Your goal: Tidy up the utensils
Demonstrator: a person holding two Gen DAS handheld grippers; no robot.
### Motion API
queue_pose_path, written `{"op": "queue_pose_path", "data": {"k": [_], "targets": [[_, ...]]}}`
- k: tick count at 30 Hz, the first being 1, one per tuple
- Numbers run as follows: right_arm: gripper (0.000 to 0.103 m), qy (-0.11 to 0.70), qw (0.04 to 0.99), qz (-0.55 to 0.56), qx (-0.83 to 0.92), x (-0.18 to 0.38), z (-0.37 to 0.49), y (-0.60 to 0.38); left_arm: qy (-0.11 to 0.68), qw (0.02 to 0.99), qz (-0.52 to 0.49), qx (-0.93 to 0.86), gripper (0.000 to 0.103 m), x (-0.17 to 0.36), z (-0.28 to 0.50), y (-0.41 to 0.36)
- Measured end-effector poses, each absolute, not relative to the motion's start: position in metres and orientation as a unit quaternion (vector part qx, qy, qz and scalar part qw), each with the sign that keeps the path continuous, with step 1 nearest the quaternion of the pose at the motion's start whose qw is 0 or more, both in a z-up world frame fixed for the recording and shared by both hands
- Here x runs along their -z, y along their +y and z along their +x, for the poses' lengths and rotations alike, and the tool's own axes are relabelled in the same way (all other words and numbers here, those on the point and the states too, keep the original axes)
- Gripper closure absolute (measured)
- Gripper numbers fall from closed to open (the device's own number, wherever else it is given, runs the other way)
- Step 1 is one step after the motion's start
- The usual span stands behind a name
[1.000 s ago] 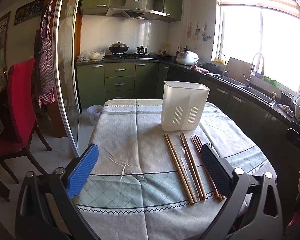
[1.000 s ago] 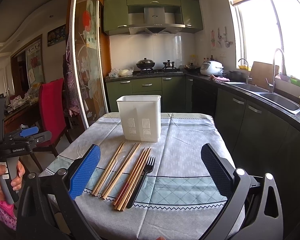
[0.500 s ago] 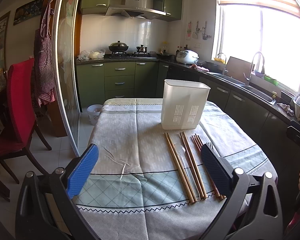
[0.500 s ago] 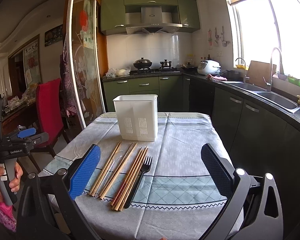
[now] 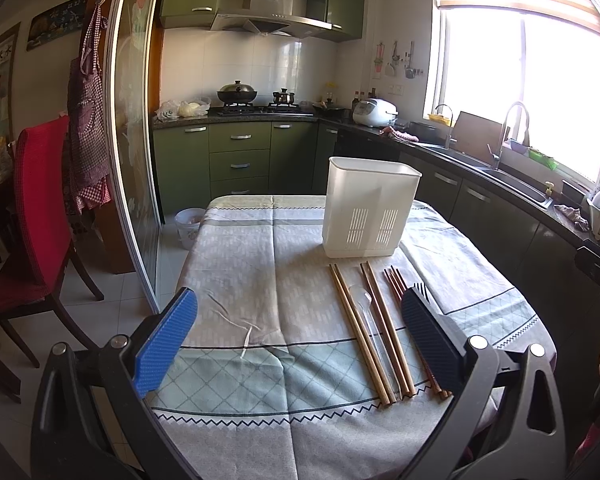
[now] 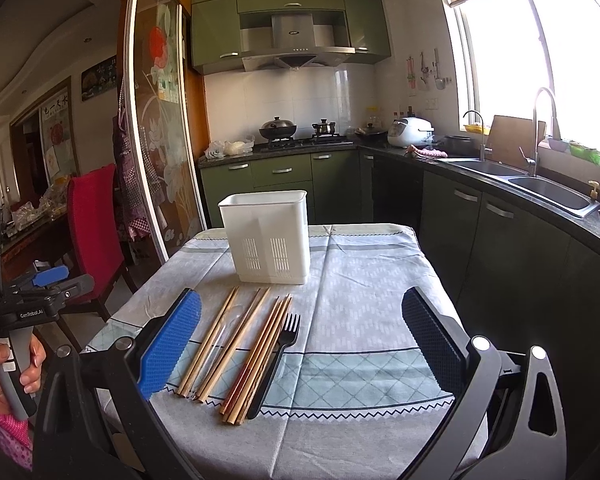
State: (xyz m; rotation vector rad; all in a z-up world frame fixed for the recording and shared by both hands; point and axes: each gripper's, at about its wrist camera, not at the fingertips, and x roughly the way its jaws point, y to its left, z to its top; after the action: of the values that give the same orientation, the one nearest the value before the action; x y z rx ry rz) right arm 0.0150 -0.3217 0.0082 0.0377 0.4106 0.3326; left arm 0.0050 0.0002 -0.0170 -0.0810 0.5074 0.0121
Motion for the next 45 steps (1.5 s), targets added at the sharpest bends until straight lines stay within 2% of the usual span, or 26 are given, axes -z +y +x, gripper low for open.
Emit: {"op": "queue_pose_path", "data": {"k": [20, 36, 42, 45], "targets": [[0.004, 0.208, 0.964, 0.01, -0.165, -0.005, 0.015, -0.317, 0.262, 0.964, -0.042, -0.003, 0.006, 0.019, 0.009, -0.001], [0.004, 0.219, 0.961, 0.014, -0.166, 0.003, 0.03, -0.333, 0.298, 0.954, -0.011, 0.044, 0.006, -0.012, 0.045, -0.051], [0.004, 0.24, 0.951, 0.022, -0.195, 0.0, 0.051, -0.336, 0.35, 0.935, -0.014, 0.058, 0.006, -0.008, 0.074, -0.065], [0.004, 0.289, 0.934, 0.03, -0.209, 0.0, 0.078, -0.338, 0.4, 0.914, -0.016, 0.072, 0.006, 0.004, 0.099, -0.076]]}}
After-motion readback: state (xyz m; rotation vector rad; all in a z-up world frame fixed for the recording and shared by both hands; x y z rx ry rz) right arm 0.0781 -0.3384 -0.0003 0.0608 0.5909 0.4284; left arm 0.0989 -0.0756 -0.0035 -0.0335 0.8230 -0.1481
